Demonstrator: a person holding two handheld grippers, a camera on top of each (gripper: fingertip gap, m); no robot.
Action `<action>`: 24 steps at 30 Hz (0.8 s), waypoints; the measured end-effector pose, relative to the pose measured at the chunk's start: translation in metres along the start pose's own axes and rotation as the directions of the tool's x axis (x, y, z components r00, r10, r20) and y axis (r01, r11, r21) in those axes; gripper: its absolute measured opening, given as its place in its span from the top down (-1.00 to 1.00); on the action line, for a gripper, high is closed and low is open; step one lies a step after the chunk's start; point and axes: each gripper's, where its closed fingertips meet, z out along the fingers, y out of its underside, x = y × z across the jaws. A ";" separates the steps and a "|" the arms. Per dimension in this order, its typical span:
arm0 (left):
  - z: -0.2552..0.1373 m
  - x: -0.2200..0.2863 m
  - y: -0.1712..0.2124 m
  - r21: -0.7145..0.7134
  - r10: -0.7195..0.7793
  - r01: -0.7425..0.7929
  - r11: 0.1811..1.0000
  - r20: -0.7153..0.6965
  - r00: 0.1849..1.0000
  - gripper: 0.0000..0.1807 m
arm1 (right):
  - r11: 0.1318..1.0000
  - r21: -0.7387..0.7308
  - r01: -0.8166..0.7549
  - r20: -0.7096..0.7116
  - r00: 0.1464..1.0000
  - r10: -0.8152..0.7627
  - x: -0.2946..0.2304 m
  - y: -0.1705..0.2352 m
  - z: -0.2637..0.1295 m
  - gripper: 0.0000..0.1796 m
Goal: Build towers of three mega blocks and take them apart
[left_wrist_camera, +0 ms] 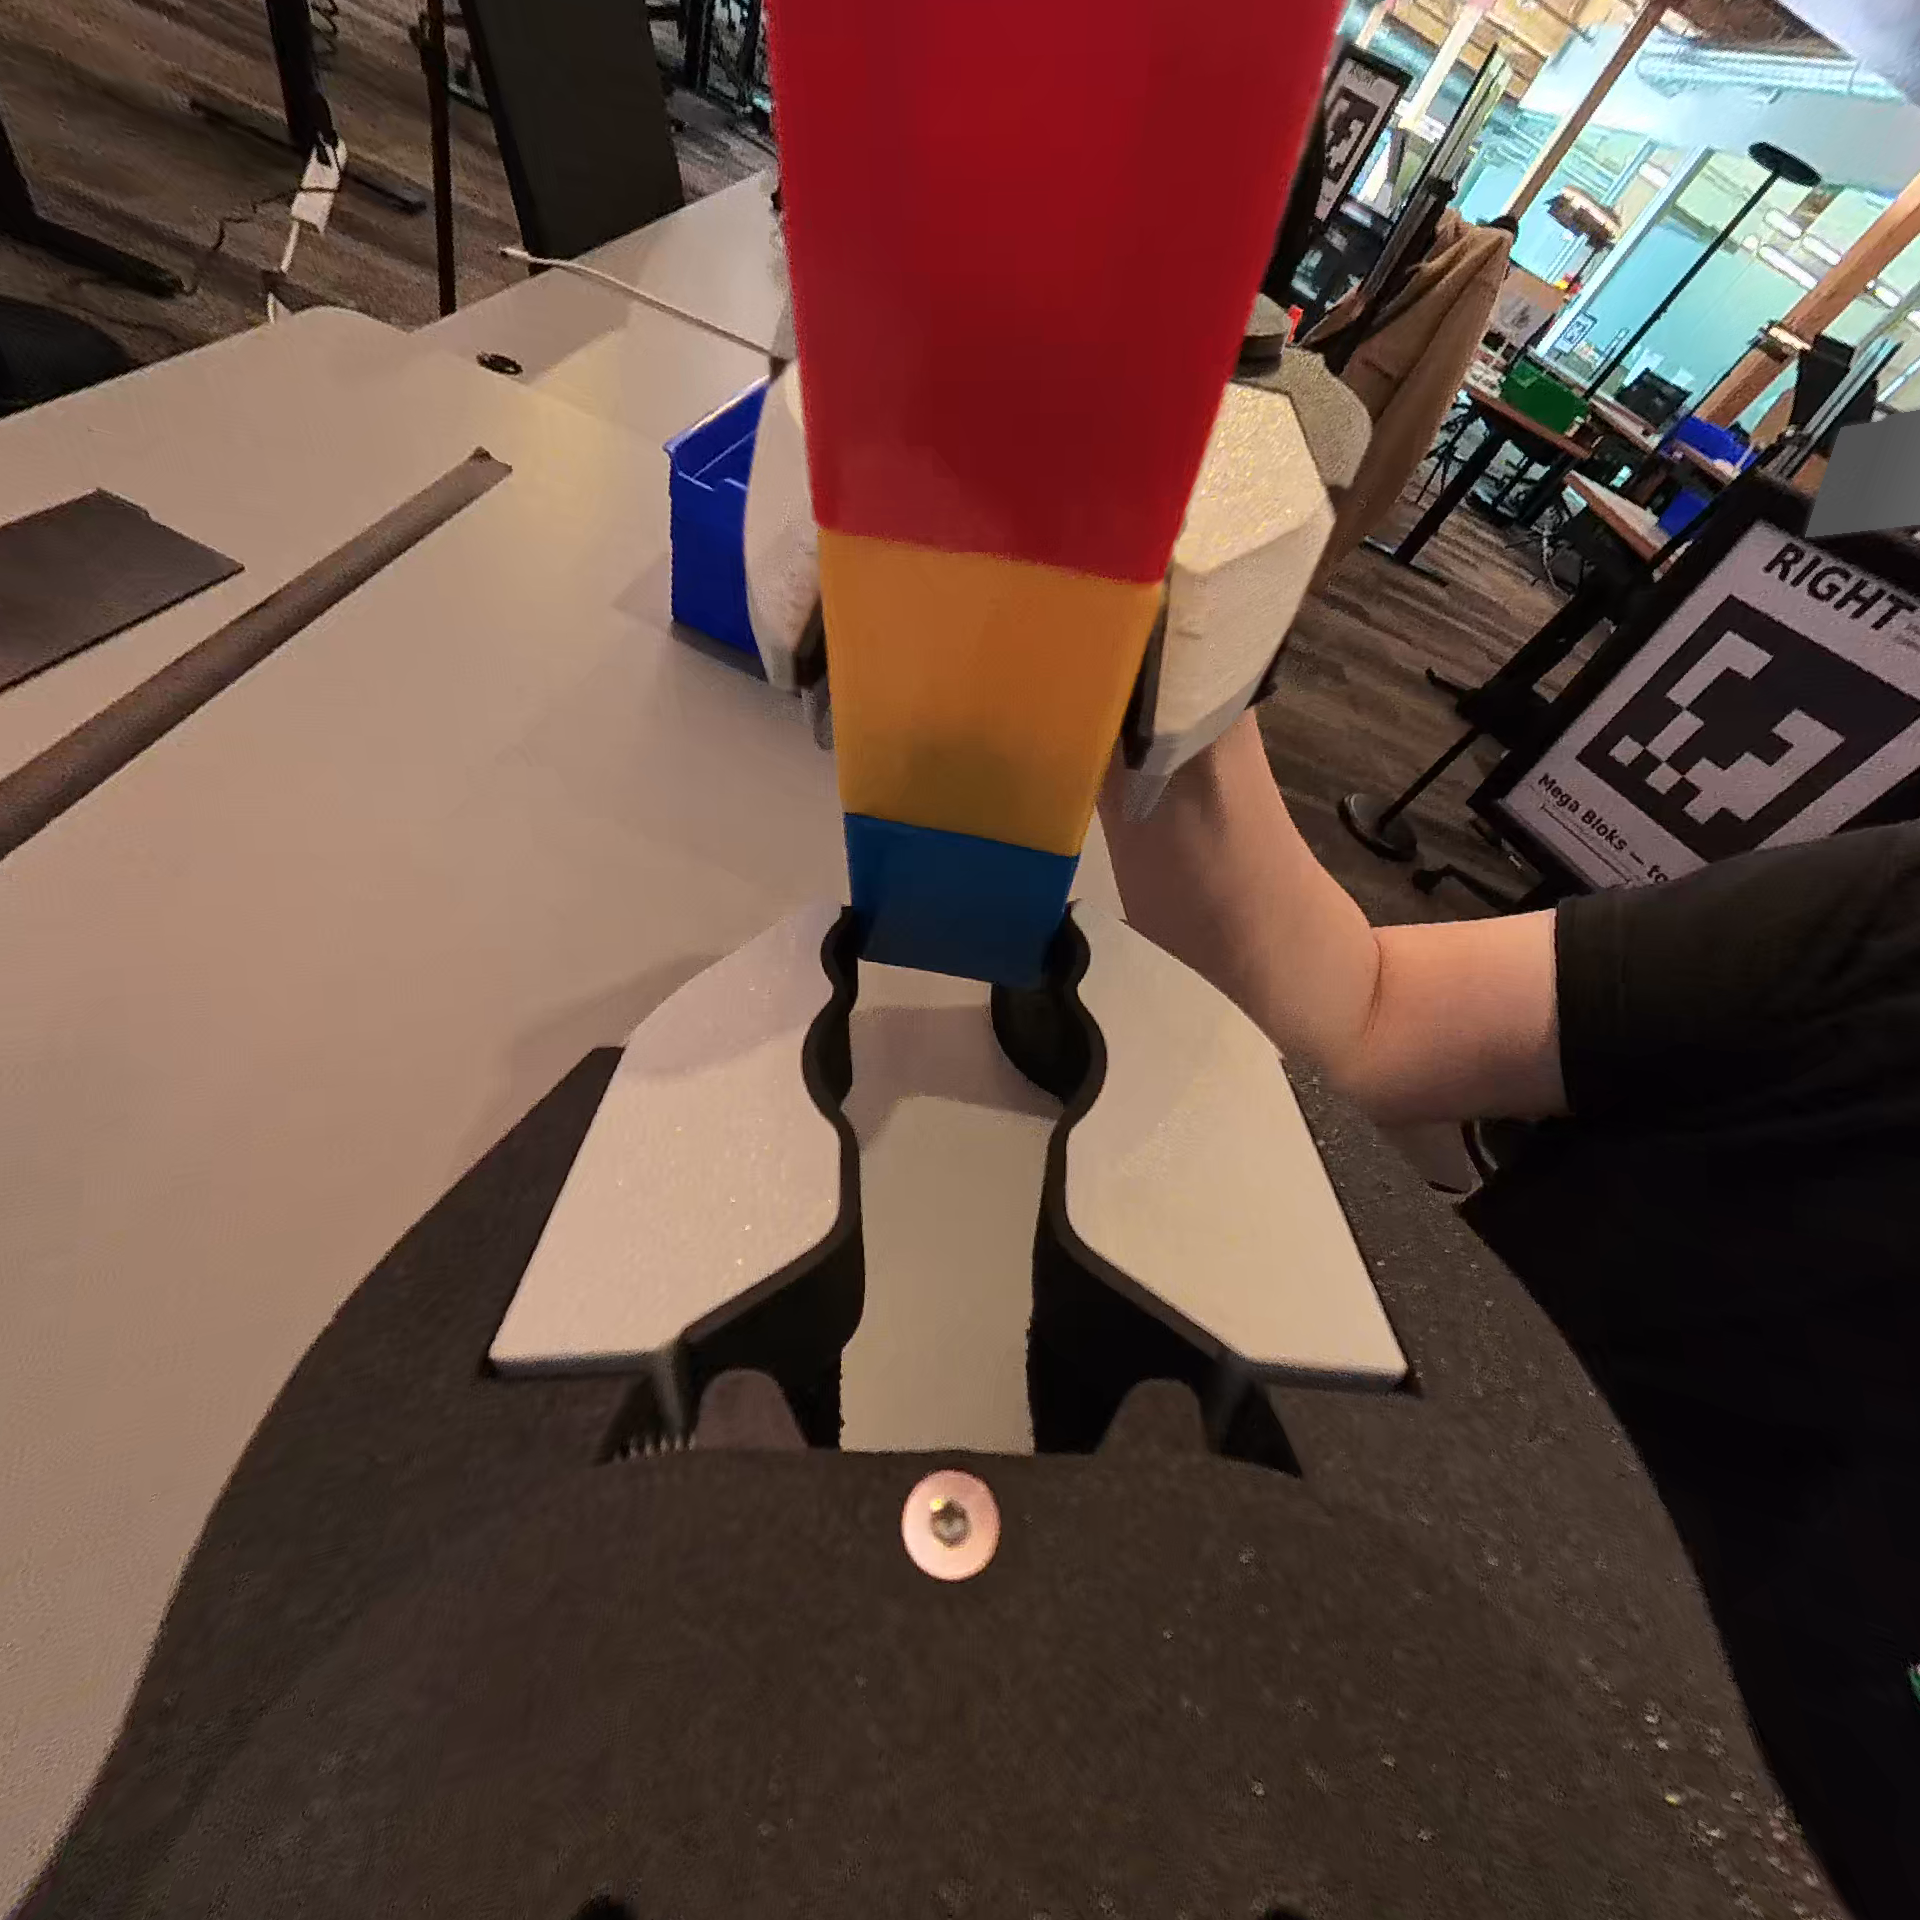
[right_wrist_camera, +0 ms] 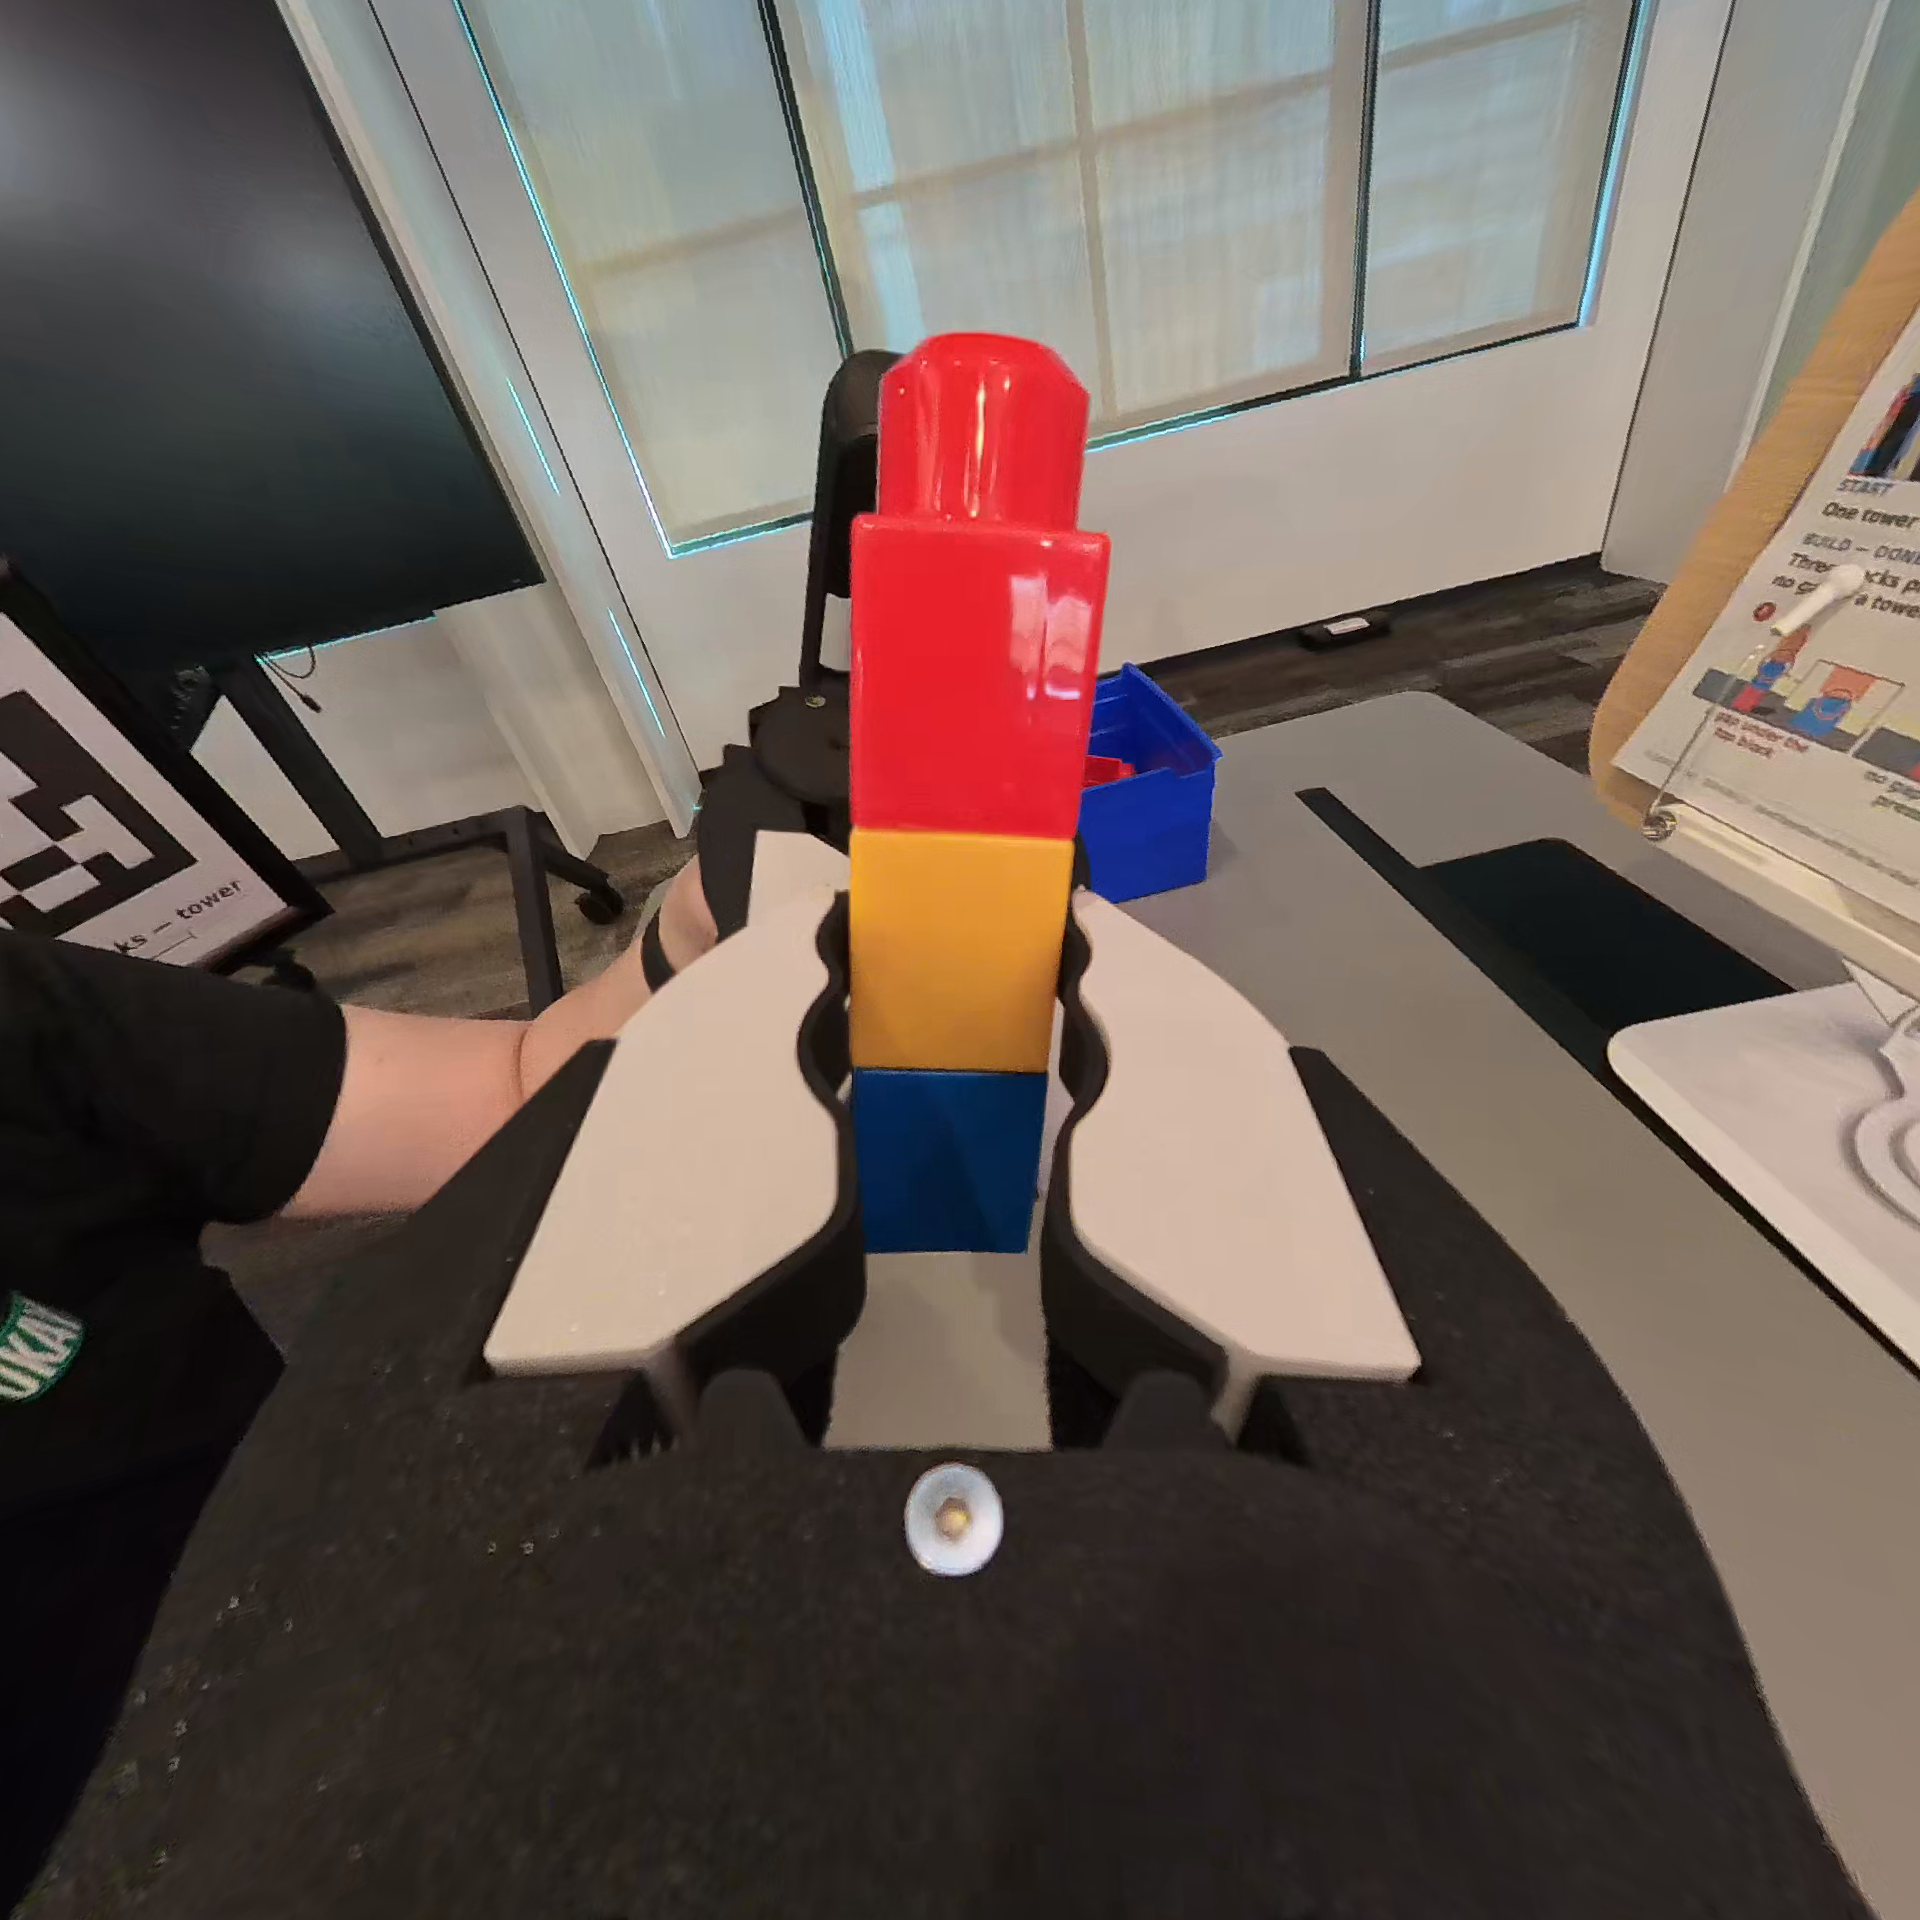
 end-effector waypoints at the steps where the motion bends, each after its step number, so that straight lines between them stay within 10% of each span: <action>1: -0.001 0.001 0.000 -0.003 0.009 -0.009 1.000 -0.001 1.000 0.61 | 1.000 0.002 -0.006 0.014 1.000 0.006 -0.002 0.000 0.001 0.60; 8: -0.009 0.009 -0.035 0.274 0.008 0.019 0.962 -0.098 0.995 0.47 | 0.991 0.111 -0.068 0.094 0.994 0.058 -0.007 -0.014 -0.002 0.60; 24: 0.004 0.009 -0.008 0.053 0.003 -0.001 0.999 -0.048 0.999 0.61 | 0.992 0.071 -0.102 0.118 0.989 0.094 -0.006 -0.006 0.003 0.60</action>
